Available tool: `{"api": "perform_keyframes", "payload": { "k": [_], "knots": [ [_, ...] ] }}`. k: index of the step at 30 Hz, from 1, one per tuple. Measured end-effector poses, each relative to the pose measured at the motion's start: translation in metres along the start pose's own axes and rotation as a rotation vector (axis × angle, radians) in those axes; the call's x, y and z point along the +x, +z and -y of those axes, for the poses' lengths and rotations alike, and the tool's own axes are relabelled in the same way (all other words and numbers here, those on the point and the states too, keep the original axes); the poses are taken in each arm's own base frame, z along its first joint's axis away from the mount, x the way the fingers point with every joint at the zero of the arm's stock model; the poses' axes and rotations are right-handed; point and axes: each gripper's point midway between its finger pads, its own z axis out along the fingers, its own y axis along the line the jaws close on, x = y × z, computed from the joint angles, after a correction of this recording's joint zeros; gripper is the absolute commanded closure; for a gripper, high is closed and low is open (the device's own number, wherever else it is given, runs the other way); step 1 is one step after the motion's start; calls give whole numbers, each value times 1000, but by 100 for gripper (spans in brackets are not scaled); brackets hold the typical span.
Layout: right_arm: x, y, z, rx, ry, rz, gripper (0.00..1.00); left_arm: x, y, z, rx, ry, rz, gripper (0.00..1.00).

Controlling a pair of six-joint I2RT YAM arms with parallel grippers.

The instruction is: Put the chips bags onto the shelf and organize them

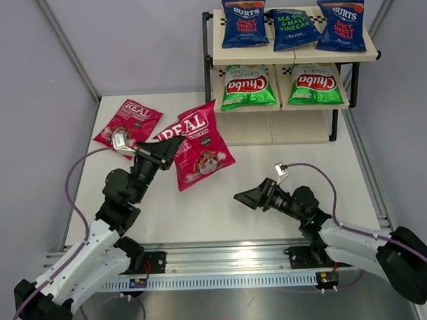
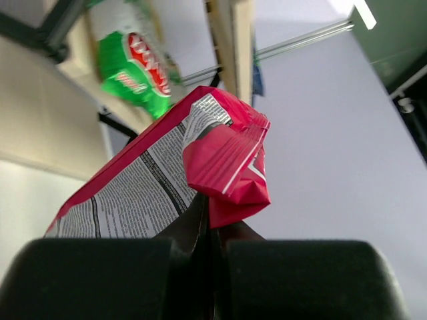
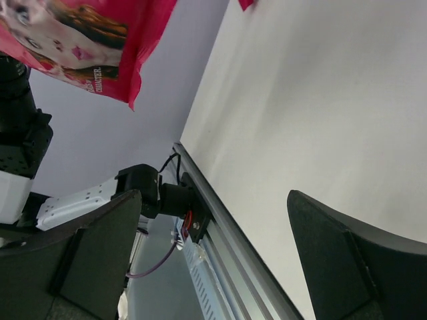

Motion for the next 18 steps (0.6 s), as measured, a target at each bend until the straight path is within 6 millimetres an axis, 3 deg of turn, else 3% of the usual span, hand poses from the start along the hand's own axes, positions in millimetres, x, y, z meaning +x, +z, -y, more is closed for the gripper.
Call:
{"api": "perform_keyframes", "payload": {
  "k": [4, 11, 18],
  "knots": [
    [1, 13, -25, -85, -30, -9, 3, 0, 3, 38, 53, -30, 6, 100],
    [-18, 30, -101, -315, -87, 44, 3, 16, 15, 86, 98, -75, -23, 100],
    [-35, 31, -130, -405, -100, 131, 2, 38, 21, 129, 159, -109, -63, 100]
  ]
}}
